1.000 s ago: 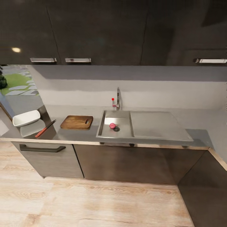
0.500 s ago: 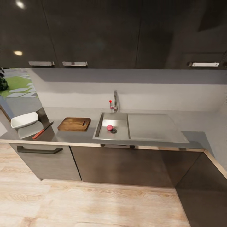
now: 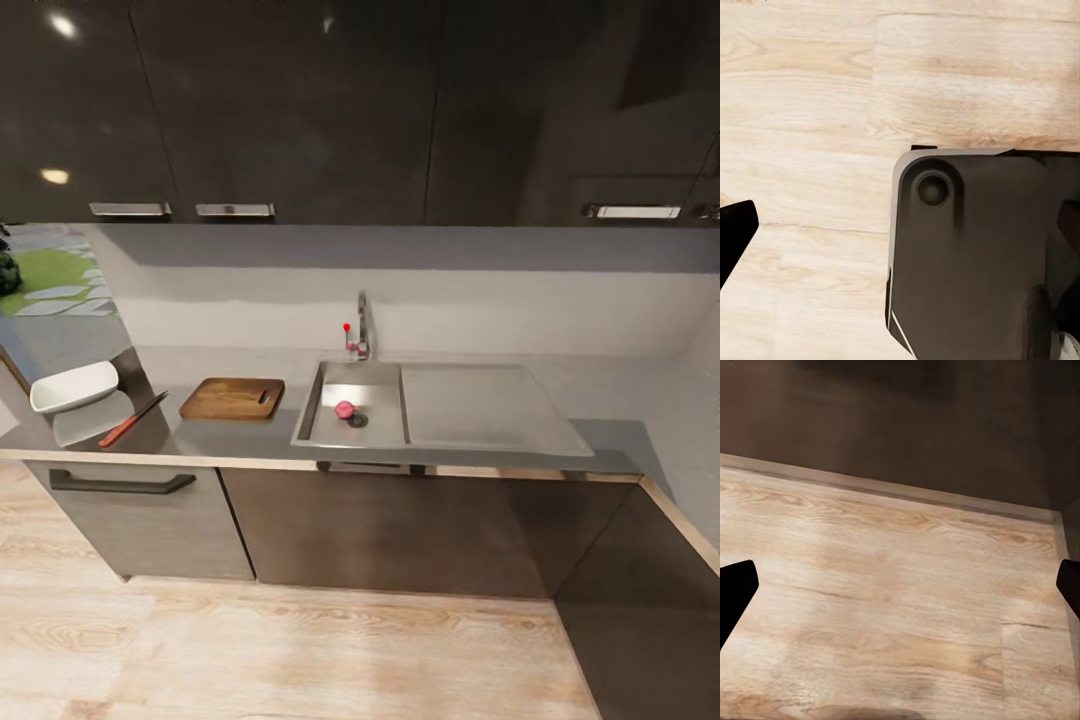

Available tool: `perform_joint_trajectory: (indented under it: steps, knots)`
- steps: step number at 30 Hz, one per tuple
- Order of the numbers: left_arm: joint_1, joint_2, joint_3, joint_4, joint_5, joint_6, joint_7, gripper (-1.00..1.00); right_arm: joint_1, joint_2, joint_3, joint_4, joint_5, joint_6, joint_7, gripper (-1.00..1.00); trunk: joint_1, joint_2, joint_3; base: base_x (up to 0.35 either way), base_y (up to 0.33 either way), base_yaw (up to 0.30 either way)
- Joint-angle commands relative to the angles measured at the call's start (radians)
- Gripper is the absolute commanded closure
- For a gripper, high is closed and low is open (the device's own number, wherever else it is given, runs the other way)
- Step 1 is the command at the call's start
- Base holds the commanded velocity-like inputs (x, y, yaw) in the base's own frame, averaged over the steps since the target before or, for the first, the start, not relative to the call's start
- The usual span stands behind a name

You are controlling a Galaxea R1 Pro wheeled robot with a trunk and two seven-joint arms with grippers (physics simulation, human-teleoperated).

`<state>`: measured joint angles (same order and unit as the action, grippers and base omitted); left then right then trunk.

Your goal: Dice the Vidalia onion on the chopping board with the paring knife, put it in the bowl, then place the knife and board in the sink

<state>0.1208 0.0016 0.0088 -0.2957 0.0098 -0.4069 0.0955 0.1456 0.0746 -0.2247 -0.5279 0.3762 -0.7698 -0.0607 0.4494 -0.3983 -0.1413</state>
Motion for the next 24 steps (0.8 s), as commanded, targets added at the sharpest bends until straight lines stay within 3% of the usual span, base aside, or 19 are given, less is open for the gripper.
perform_joint_trajectory:
  steps: [1,24]
  knots:
    - [0.000,0.000,0.001,-0.001,0.001,-0.001,0.001,-1.00,0.000,0.001,-0.005,-0.001,0.011,-0.002,-0.005,-1.00,0.001,-0.002,-0.001,0.000,0.000,-0.006]
    - [0.000,0.000,0.000,-0.001,0.001,-0.001,0.001,-1.00,0.000,0.002,-0.005,-0.001,0.010,-0.005,-0.008,-1.00,0.001,-0.002,-0.001,0.000,0.000,0.000]
